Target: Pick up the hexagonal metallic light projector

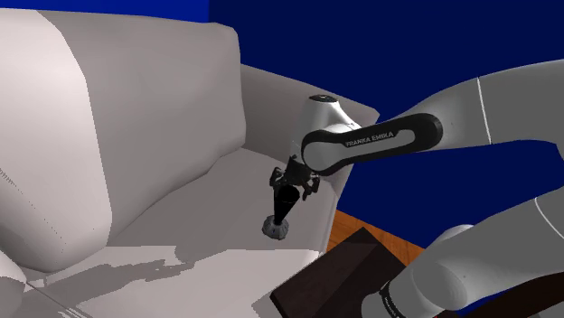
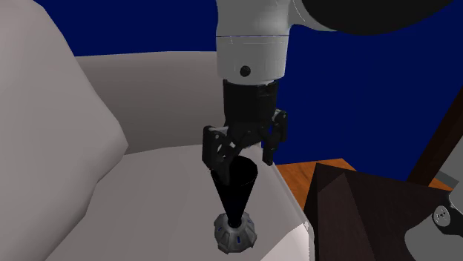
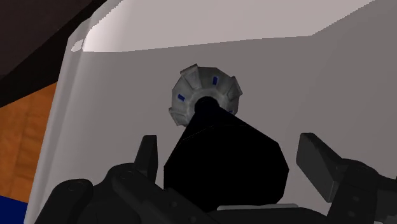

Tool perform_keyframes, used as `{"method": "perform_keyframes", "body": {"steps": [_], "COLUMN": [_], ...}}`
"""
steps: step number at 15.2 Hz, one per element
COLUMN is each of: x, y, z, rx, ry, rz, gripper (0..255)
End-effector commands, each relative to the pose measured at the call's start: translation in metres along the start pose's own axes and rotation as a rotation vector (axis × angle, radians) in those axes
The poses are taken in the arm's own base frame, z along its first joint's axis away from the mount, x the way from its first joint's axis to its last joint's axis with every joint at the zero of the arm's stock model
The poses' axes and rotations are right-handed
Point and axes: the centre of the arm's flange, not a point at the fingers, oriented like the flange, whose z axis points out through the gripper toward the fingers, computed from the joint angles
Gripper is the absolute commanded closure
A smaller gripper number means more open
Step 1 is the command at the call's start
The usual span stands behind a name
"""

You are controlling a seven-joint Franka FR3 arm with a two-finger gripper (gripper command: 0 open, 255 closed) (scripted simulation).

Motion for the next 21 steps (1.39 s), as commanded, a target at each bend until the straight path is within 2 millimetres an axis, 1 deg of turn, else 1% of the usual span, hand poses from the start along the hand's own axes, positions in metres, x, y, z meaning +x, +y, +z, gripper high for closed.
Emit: {"method": "perform_keyframes", "body": {"steps": [1, 6, 8, 9, 18, 21], "x": [0.001, 0.001, 0.001, 0.001, 0.001, 0.001], "y": [-0.003, -0.004, -0.004, -0.003, -0.004, -0.003], "z": [0.010, 0.037, 0.040, 0.039, 0.040, 0.024], "rx": [0.003, 0.003, 0.003, 0.003, 0.003, 0.003], "ry": [0.003, 0.003, 0.003, 0.003, 0.003, 0.003], "rz": [0.010, 0.010, 0.010, 0.010, 0.010, 0.010], "gripper": [0, 0, 0, 255, 255, 255]}}
